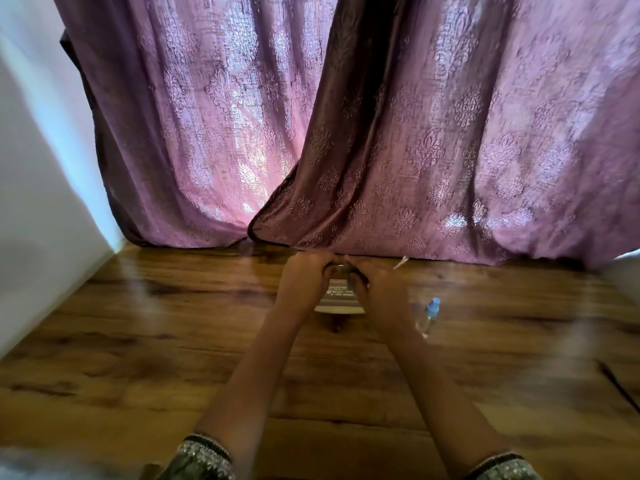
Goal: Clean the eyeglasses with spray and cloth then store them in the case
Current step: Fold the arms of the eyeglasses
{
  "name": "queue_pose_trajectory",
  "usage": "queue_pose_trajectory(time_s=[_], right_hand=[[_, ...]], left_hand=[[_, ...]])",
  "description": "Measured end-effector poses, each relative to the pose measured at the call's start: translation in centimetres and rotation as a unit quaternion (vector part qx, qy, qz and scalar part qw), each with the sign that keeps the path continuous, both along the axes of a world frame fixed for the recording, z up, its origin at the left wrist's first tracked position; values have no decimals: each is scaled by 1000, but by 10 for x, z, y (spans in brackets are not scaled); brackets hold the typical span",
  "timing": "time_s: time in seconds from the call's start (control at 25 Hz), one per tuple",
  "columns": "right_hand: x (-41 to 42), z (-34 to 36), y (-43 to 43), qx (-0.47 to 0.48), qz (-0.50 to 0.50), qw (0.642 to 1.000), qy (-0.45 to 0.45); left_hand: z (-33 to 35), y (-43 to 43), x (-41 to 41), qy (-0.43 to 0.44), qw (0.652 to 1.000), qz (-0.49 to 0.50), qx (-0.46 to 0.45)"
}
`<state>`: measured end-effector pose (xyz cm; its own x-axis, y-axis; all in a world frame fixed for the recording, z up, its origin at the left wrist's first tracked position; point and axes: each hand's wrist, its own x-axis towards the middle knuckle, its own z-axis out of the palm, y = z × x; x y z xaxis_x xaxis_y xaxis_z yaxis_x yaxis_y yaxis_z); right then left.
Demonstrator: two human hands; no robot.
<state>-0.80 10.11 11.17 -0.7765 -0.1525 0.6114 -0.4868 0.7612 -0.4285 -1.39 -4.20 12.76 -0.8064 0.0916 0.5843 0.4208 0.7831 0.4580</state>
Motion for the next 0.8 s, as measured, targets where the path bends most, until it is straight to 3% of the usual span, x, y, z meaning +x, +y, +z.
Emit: queue_pose_trajectory(time_s=[0.2,0.44,0.68,0.8], right_hand=[[-3,11,42,-13,-92,995,-20],[-5,-5,6,41,2,999,-33],[-16,-7,32,-45,-32,998,37],[-21,-8,39,-121,-50,991,24]], left_hand=[[-1,-10,4,-17,1000,13,18],[-5,-9,7,-20,1000,0,-6],[-5,-19,6,-18,1000,4,8],[-6,-20,6,-15,1000,7,17]])
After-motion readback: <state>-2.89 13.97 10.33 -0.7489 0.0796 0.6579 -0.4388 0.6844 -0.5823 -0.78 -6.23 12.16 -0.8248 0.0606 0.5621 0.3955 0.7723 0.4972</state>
